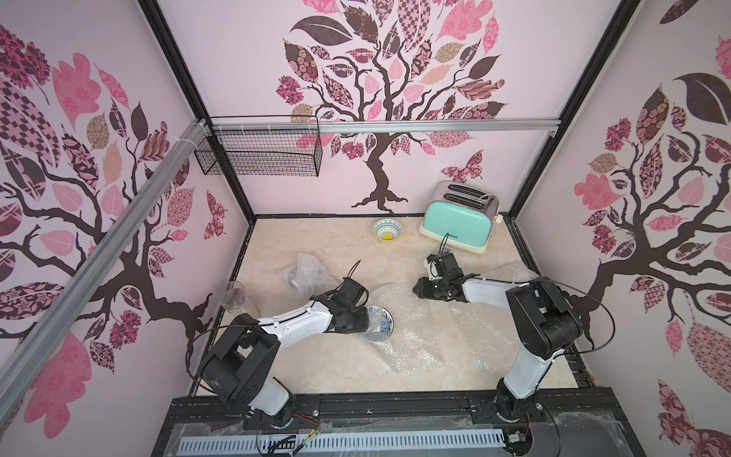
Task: Wrap bowls in bubble wrap
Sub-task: Wrap the bowl in bubble wrap.
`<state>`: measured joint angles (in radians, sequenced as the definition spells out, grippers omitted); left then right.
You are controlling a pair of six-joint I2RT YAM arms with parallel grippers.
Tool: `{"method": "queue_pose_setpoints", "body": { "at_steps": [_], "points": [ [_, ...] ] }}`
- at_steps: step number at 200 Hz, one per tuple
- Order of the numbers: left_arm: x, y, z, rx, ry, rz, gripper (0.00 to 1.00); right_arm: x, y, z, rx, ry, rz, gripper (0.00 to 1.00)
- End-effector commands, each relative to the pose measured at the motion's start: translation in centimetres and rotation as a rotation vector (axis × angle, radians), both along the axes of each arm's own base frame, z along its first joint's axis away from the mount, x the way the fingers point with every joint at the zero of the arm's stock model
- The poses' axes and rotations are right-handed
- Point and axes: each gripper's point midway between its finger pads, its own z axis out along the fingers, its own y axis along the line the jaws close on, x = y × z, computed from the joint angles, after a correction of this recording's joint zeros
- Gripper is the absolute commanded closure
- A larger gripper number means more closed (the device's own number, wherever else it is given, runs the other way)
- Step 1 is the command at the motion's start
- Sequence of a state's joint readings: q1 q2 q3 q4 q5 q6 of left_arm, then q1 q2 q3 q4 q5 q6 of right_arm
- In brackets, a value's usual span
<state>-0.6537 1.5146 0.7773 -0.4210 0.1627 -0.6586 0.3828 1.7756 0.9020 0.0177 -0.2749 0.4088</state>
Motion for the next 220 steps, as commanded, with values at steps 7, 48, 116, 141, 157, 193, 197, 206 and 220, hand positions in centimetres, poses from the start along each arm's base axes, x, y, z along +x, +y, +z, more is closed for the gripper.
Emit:
{"method": "queue_pose_setpoints", "body": {
  "at_steps": [7,48,116,141,157,193,197,206,220],
  "points": [
    [-1.1,1.2,-1.6,0.060,0.049,-0.019,0.71,-0.4,1.1,2.3,0.078,-0.026,0.056,0.81],
    [-0.9,1.0,-1.6,0.058,0.046,-0.023,0.72,-3.5,4.4,9.7,0.288,-0.187,0.201,0.97],
    [-0.8,0.8,-1.9,0.048,0.051,-0.023,0.73,-15.7,12.7,12.2,0.441,-0.215,0.614,1.00],
    [-0.7,0.6,-1.9,0.040,0.049,-0.024,0.73,-16.9,13.9,9.5,0.420,-0.149,0.657,1.00],
    [-0.7,0.6,-1.9,0.040,0.047,-0.024,0.73,-17.3,14.4,8.0,0.415,-0.114,0.670,1.00],
    [-0.6,0.3,-1.7,0.026,0.045,-0.026,0.74,-18.5,15.6,5.6,0.362,-0.061,0.723,1.00],
    [-0.6,0.3,-1.7,0.026,0.045,-0.027,0.74,-18.7,15.7,5.5,0.359,-0.059,0.728,1.00],
    [-0.5,0.3,-1.7,0.026,0.044,-0.024,0.74,-18.9,15.7,5.3,0.354,-0.053,0.734,1.00],
    [-0.4,0.2,-1.7,0.023,0.045,-0.022,0.74,-19.3,15.8,5.1,0.359,-0.039,0.750,1.00]
  ]
}}
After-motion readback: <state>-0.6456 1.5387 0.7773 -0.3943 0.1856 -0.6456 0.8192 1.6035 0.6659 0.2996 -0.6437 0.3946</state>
